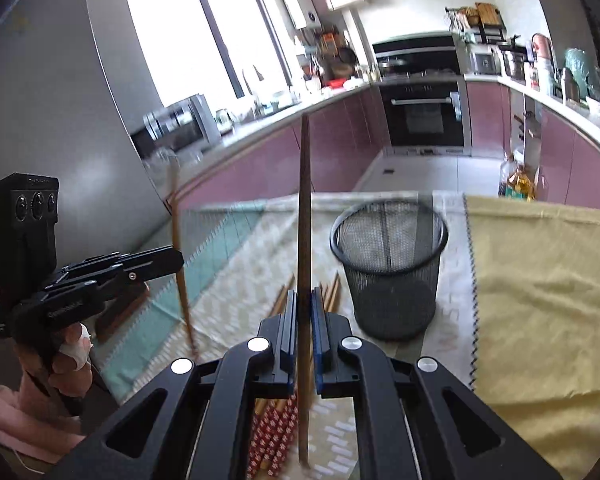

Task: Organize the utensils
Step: 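Lift the held chopsticks upright over the black mesh cup with both grippers, then lower the chopsticks into the mesh cup and open both grippers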

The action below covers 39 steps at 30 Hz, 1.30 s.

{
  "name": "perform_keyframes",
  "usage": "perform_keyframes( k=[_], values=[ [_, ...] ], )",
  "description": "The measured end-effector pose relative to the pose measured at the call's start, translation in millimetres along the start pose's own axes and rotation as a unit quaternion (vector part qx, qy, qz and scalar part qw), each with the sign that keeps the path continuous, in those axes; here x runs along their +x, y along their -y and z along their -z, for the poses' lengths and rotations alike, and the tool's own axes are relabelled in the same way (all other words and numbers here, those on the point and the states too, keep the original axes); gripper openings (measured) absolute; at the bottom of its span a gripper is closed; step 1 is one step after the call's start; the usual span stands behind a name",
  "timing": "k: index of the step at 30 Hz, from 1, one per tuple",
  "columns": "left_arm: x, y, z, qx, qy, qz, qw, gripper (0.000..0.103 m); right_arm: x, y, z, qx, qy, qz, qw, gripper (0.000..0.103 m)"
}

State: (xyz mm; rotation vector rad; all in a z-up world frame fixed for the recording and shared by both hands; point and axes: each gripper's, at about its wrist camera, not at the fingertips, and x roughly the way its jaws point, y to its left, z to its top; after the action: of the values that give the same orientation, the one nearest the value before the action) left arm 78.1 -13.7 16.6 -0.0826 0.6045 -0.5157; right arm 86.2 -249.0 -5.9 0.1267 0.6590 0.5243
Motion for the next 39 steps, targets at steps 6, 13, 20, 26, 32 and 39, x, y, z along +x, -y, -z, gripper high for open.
perform_keyframes(
  k=[6,13,20,26,32,39],
  values=[
    [-14.7,11.2,-38.7,0.009,0.052,0.018,0.9985,0.007,-18.8,-2.0,-35.4,-0.015,0.051,-0.005,0.999,0.006],
    [-7.8,28.6,-94.2,0.013,0.095,0.046,0.9943,0.007,-36.1,6.4,-75.3,-0.032,0.095,0.006,0.995,0.006],
    [28.2,41.7,-127.3,0.02,0.082,0.057,0.9948,0.007,-33.5,28.5,-98.6,-0.026,0.107,0.032,0.993,0.006],
    [84.2,48.8,-109.1,0.034,0.003,0.049,0.9982,0.007,7.2,52.5,-90.9,-0.007,0.034,0.044,0.998,0.006],
    [125.7,40.6,-92.1,0.043,-0.04,0.04,0.9975,0.007,42.6,59.7,-74.7,0.005,-0.035,0.052,0.998,0.006],
    [147.4,34.2,-89.7,0.043,-0.045,0.021,0.9978,0.011,57.3,69.9,-74.3,0.028,-0.047,0.057,0.997,0.007]
  ],
)
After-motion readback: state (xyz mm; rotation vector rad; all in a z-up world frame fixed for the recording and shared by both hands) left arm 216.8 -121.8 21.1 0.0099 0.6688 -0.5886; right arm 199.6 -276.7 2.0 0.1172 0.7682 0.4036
